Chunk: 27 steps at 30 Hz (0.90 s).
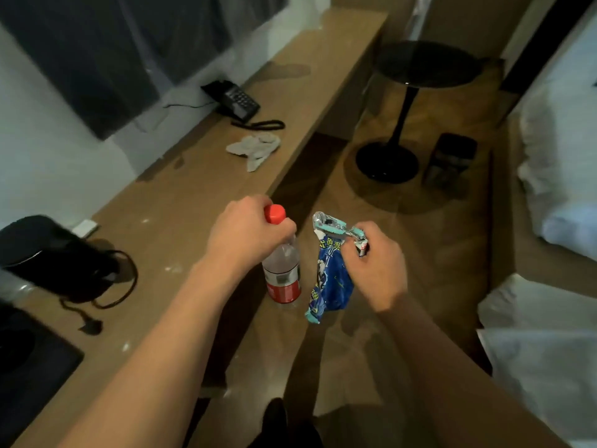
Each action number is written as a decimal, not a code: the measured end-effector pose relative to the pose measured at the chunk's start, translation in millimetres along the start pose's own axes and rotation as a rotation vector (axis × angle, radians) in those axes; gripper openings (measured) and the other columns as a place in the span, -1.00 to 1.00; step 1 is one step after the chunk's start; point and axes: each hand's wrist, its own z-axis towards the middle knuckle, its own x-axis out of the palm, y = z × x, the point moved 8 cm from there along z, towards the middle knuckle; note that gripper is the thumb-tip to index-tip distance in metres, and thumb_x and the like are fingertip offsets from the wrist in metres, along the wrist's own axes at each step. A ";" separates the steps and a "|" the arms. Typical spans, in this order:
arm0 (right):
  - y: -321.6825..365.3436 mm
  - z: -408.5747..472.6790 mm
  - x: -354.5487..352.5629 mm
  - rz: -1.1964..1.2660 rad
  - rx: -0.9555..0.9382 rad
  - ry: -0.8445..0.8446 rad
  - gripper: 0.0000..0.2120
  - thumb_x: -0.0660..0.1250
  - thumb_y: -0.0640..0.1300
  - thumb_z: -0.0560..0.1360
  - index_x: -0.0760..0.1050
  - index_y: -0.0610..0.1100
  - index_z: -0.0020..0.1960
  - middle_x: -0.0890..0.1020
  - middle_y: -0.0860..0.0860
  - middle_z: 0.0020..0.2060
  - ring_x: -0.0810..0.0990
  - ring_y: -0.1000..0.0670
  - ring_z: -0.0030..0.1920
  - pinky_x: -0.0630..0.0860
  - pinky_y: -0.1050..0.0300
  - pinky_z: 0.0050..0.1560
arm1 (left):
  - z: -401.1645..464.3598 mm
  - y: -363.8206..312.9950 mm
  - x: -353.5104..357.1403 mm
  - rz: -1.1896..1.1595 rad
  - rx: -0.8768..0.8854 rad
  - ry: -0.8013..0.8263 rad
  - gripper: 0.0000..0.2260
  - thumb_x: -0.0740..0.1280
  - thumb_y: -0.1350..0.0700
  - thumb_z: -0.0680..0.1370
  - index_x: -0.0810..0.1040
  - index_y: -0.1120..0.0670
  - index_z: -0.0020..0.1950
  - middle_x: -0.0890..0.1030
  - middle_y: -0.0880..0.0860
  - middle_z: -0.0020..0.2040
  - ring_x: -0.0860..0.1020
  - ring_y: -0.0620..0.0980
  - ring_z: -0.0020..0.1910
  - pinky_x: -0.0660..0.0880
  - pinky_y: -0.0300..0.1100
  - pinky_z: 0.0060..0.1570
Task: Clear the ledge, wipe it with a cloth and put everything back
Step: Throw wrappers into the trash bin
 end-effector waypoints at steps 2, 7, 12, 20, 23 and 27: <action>-29.3 8.9 -27.0 -0.021 0.063 -0.070 -0.89 0.27 -0.06 0.56 0.49 -0.08 0.04 0.66 -0.01 -0.19 0.62 -0.08 -0.21 0.56 -0.03 -0.18 | 20.6 -37.9 23.9 0.010 0.082 0.043 -0.81 0.43 -0.10 0.42 0.55 0.00 -0.16 0.59 0.01 -0.23 0.58 0.02 -0.21 0.57 -0.02 -0.23; -86.9 45.6 -67.4 -0.047 0.202 -0.149 -0.94 0.27 -0.11 0.58 0.45 -0.04 0.05 0.59 0.11 -0.27 0.63 0.04 -0.25 0.58 0.06 -0.29 | 76.7 -112.0 78.0 0.035 0.246 0.133 -0.78 0.41 -0.12 0.45 0.54 0.00 -0.12 0.58 -0.01 -0.24 0.58 0.01 -0.21 0.61 0.05 -0.18; -119.7 115.5 -86.3 -0.082 0.297 -0.242 -0.93 0.24 -0.05 0.59 0.42 -0.04 0.01 0.61 0.06 -0.21 0.59 0.07 -0.24 0.55 0.09 -0.32 | 150.6 -163.0 107.9 0.041 0.365 0.198 -0.80 0.42 -0.11 0.49 0.53 -0.02 -0.11 0.56 -0.02 -0.24 0.57 -0.05 -0.23 0.53 -0.08 -0.27; -146.4 233.8 -131.9 -0.085 0.305 -0.372 -0.95 0.27 -0.09 0.58 0.43 -0.01 -0.06 0.56 0.06 -0.34 0.56 0.07 -0.34 0.49 0.11 -0.37 | 270.1 -243.5 134.2 -0.005 0.451 0.252 -0.81 0.41 -0.11 0.52 0.51 -0.03 -0.06 0.58 -0.01 -0.21 0.60 -0.04 -0.22 0.60 -0.03 -0.16; -173.8 265.1 -147.0 -0.079 0.360 -0.383 -0.96 0.27 -0.10 0.58 0.42 0.00 -0.05 0.58 0.06 -0.30 0.57 0.09 -0.30 0.55 0.09 -0.32 | 298.4 -278.6 156.4 -0.005 0.487 0.284 -0.82 0.41 -0.10 0.54 0.51 -0.02 -0.05 0.57 0.00 -0.20 0.59 -0.05 -0.21 0.61 -0.05 -0.13; -226.9 314.7 -162.7 -0.073 0.404 -0.404 -0.96 0.27 -0.10 0.59 0.45 -0.07 0.01 0.58 0.07 -0.27 0.58 0.10 -0.30 0.56 0.12 -0.33 | 348.3 -319.3 200.2 0.052 0.492 0.289 -0.82 0.40 -0.12 0.54 0.49 -0.05 -0.07 0.56 -0.03 -0.24 0.58 -0.09 -0.25 0.63 -0.05 -0.13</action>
